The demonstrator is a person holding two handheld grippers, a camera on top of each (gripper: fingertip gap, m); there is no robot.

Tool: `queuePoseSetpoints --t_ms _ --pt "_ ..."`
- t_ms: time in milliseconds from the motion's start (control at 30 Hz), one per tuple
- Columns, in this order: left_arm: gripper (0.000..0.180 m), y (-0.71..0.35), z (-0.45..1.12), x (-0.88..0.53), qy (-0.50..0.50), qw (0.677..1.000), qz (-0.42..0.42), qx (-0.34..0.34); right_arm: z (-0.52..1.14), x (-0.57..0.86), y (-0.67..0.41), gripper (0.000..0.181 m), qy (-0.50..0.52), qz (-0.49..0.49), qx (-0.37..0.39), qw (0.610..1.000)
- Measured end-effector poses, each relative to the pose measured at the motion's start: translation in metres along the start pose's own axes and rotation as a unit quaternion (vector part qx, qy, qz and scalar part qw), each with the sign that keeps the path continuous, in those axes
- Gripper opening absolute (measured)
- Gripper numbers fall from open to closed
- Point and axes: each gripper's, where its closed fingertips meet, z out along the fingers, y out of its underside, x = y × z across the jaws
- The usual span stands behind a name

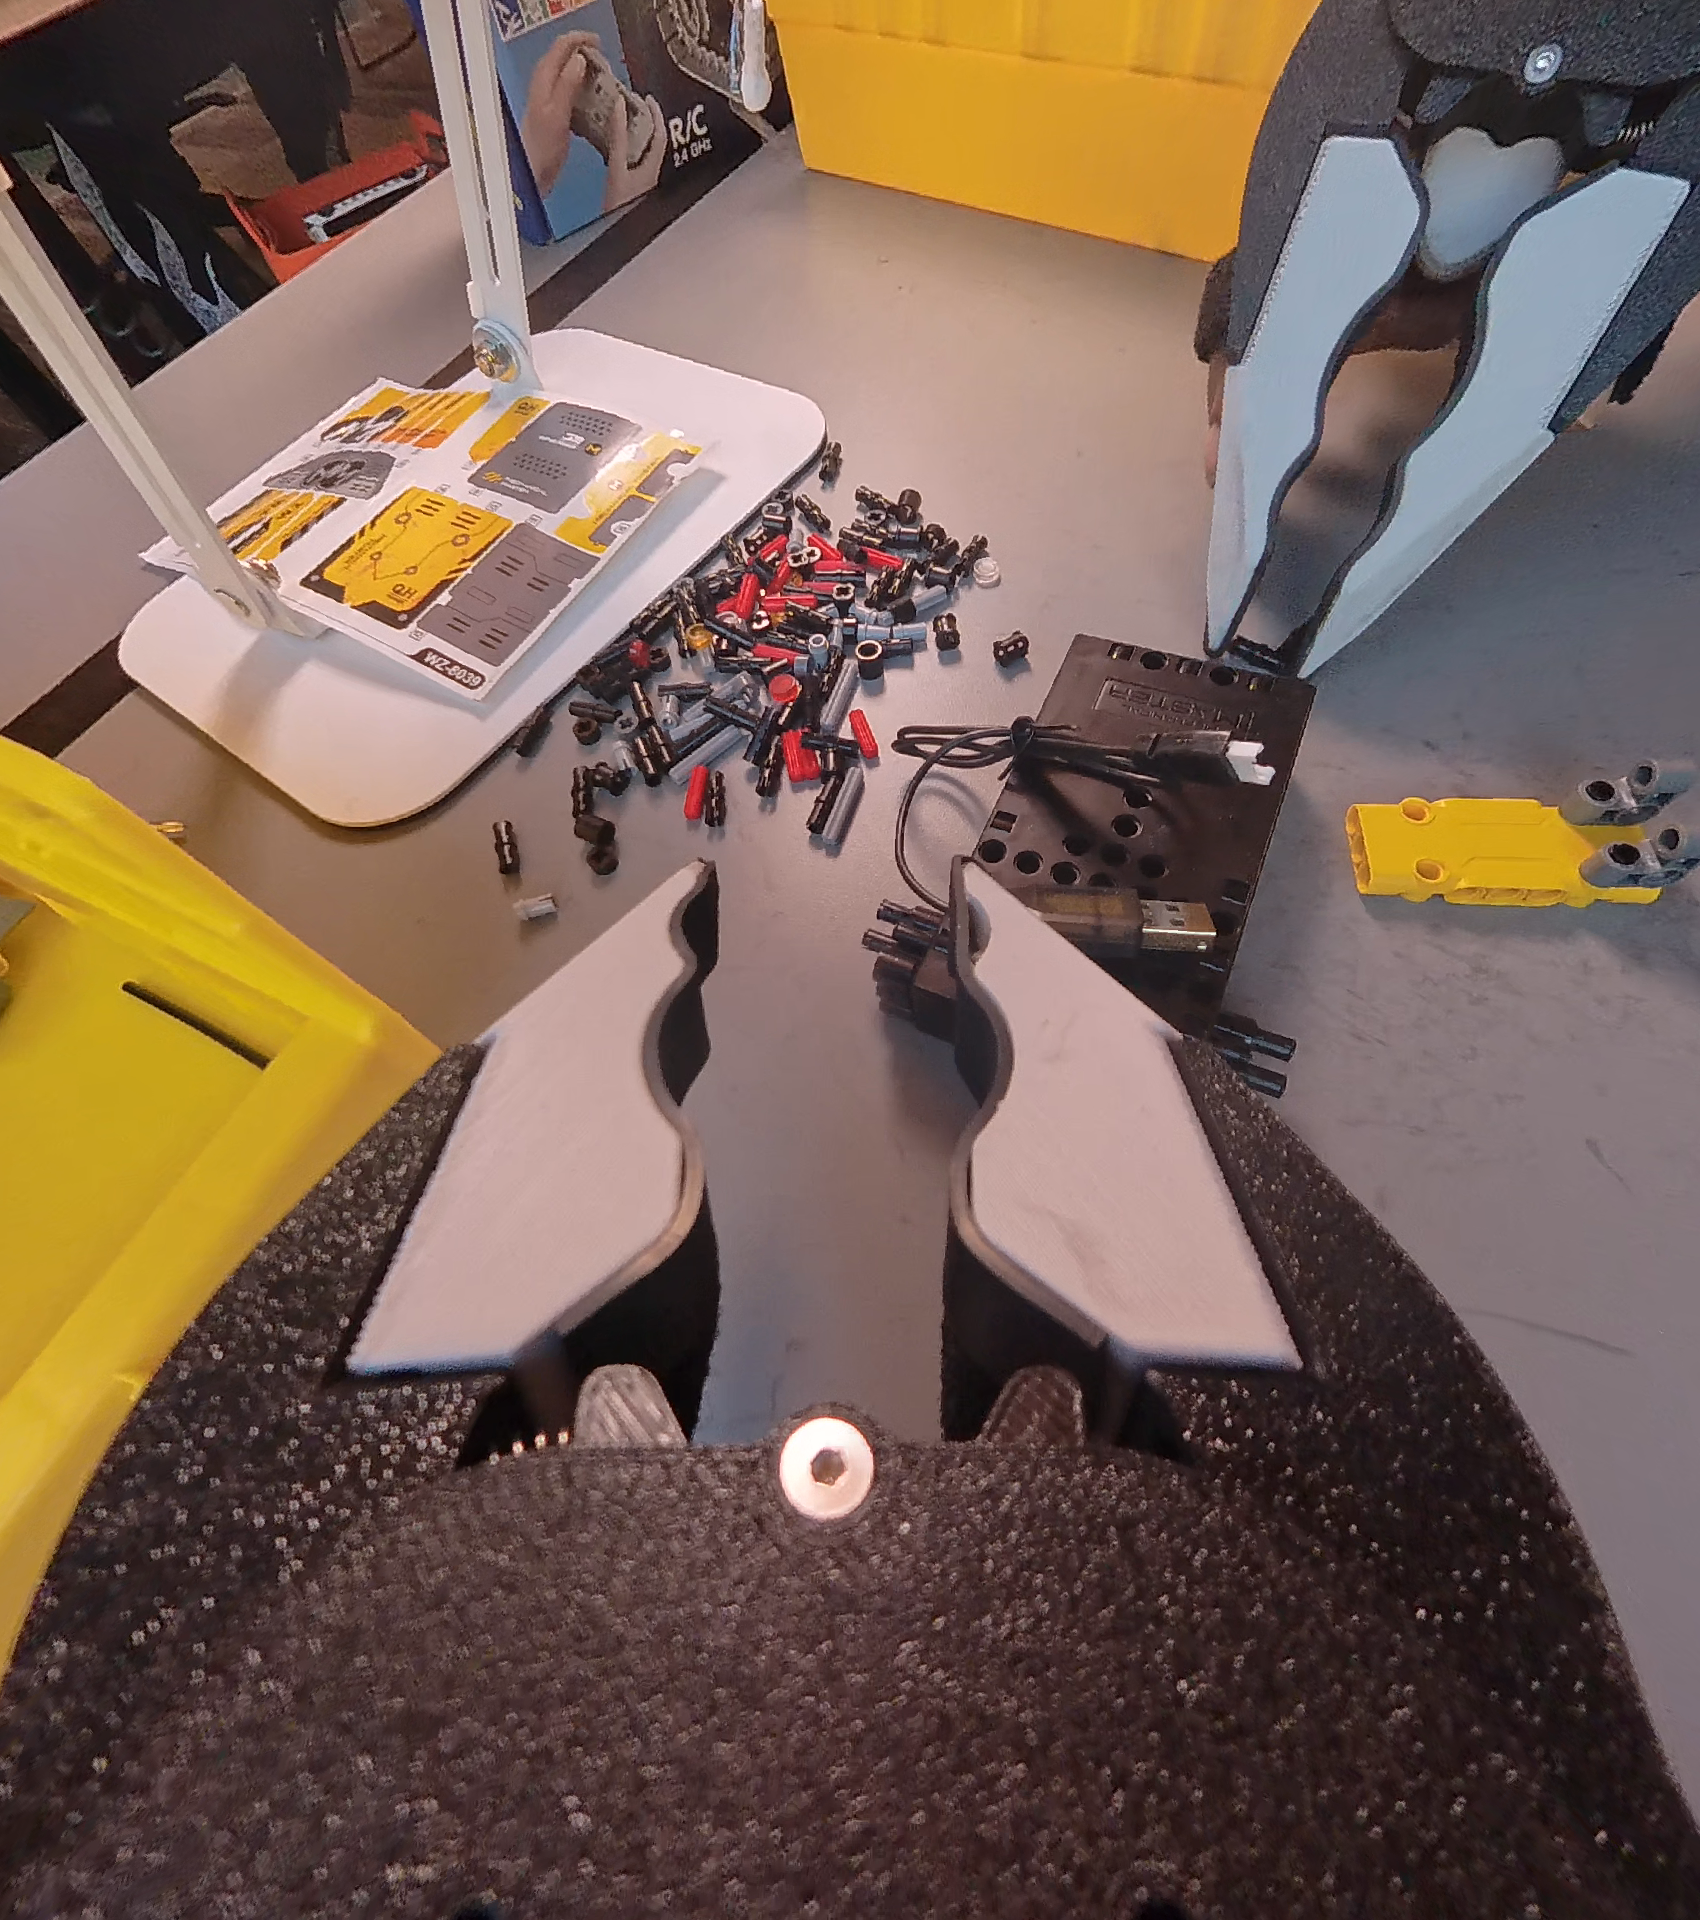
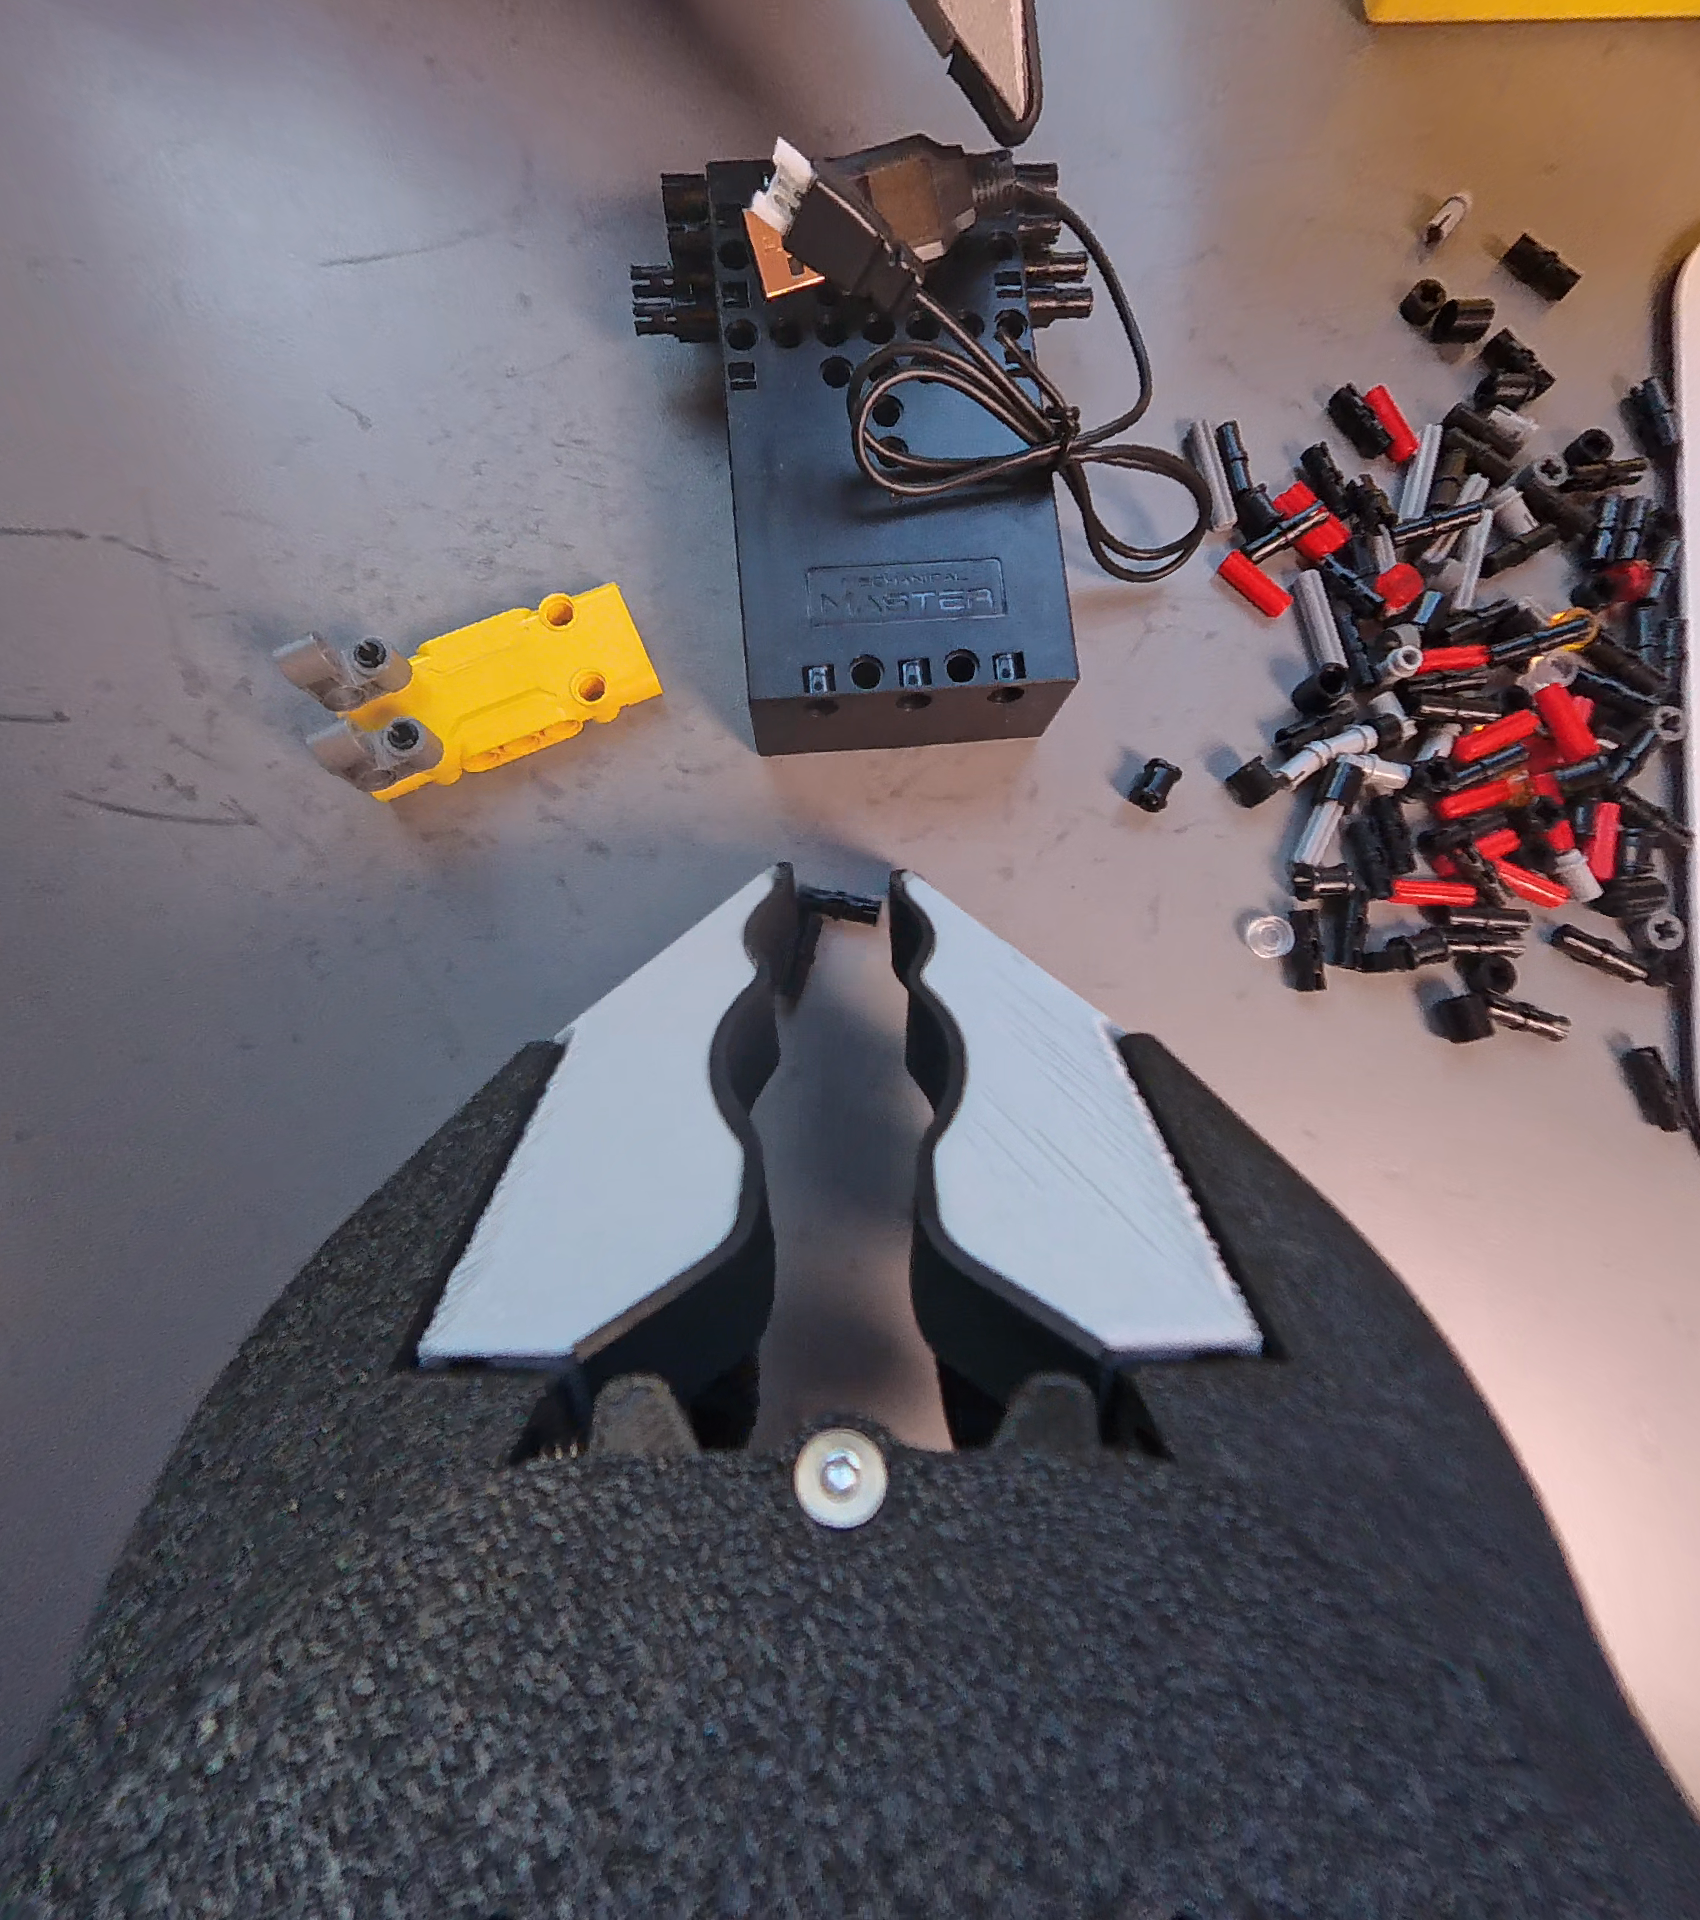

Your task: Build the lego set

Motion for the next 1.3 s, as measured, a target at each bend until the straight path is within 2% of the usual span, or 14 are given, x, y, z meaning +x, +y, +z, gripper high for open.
queuePoseSetpoints --t_ms 267,367,567,700,833,1000,1300 --pt "0.044 -0.001 0.000 0.000 0.000 1.000 -0.001 0.003 -0.004 -0.005 0.005 0.014 0.002 0.003 -0.007 1.000" --pt "0.042 -0.002 -0.001 -0.001 -0.003 1.000 0.000 0.007 -0.007 -0.003 -0.001 0.020 0.006 0.007 0.010 1.000" --pt "0.041 -0.011 -0.008 -0.013 -0.037 0.998 -0.007 0.046 -0.036 0.016 -0.050 0.027 0.058 0.030 0.161 0.985" --pt "0.043 -0.022 -0.017 -0.024 -0.059 0.994 -0.034 0.091 -0.060 0.037 -0.079 0.034 0.121 0.049 0.267 0.955" --pt "0.047 -0.034 -0.029 -0.036 -0.089 0.986 -0.046 0.135 -0.072 0.051 -0.089 0.037 0.178 0.067 0.330 0.924" --pt "0.051 -0.042 -0.042 -0.047 -0.122 0.977 -0.048 0.170 -0.069 0.055 -0.089 0.045 0.211 0.066 0.344 0.913" --pt "0.053 -0.043 -0.047 -0.054 -0.138 0.973 -0.055 0.179 -0.095 0.074 -0.086 0.053 0.289 0.065 0.364 0.883"
